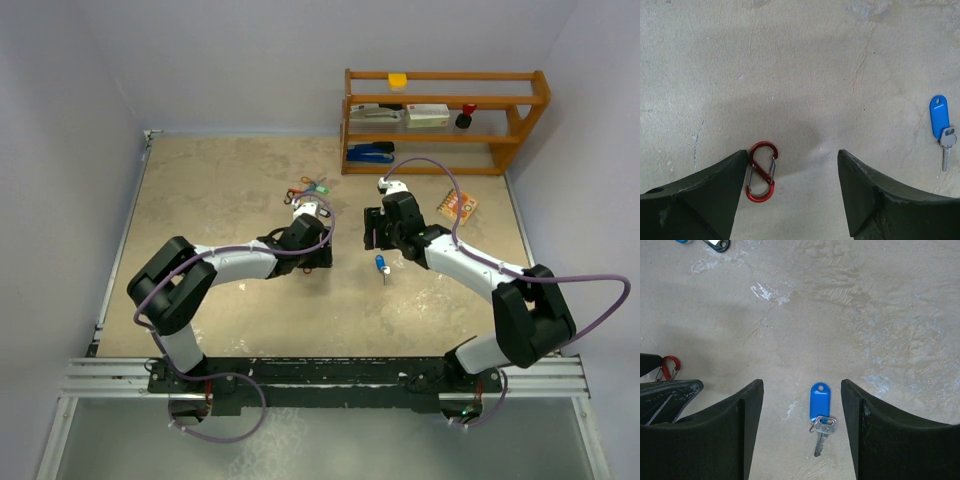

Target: Put the keys on the keyring

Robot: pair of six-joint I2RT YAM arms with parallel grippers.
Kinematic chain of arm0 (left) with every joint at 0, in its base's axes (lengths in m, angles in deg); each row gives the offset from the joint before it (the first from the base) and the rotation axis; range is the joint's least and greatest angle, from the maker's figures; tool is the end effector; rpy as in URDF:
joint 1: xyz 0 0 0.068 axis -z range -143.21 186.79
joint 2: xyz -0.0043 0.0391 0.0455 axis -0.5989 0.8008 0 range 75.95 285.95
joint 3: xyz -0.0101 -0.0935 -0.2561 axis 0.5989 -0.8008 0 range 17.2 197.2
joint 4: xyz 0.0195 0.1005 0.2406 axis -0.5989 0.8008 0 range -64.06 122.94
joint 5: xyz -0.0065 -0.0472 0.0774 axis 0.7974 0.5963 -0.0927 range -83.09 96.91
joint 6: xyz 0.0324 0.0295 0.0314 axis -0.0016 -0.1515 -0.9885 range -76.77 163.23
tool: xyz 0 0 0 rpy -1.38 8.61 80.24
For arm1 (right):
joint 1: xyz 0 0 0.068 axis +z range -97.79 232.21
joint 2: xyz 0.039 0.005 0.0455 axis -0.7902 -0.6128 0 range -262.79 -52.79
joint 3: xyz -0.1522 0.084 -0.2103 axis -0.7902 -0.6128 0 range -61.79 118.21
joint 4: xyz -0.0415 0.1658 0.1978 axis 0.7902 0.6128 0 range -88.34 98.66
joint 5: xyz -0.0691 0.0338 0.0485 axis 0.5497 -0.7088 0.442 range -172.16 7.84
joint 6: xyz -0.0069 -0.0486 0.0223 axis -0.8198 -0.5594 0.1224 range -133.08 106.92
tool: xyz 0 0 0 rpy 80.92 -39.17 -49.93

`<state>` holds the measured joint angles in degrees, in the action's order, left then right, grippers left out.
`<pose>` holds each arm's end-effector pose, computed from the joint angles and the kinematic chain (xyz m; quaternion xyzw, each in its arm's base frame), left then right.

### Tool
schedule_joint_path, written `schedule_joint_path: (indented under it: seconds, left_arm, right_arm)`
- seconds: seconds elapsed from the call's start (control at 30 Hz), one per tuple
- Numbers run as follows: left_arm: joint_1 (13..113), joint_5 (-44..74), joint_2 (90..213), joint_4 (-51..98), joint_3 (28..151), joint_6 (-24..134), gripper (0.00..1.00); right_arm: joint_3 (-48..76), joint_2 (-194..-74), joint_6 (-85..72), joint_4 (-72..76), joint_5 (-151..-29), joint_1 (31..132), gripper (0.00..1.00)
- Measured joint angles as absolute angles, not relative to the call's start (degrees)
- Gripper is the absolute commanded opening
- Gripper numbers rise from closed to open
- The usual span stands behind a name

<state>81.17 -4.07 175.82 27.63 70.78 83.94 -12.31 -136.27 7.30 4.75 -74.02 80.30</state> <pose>0.2554 -0.2406 0.1570 -0.0045 0.9299 -0.1755 0.3233 0.2791 0.1433 0.2227 -0.0285 0.8931 0.1245 0.4313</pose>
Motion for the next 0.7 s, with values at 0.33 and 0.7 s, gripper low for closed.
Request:
schedule_joint_path:
  seconds: [0.33,0.7]
  left_arm:
    - [81.6,-5.5,175.3,28.1,70.0,83.1,0.64]
    - [84.7,-12.3,174.6,30.8,69.2,82.9,0.6]
  right_arm:
    - [-12.3,-136.3,7.3,4.7,-74.1,80.3,0.66]
    - [-12.3,-136.3,7.3,4.7,-74.2,80.3,0.66]
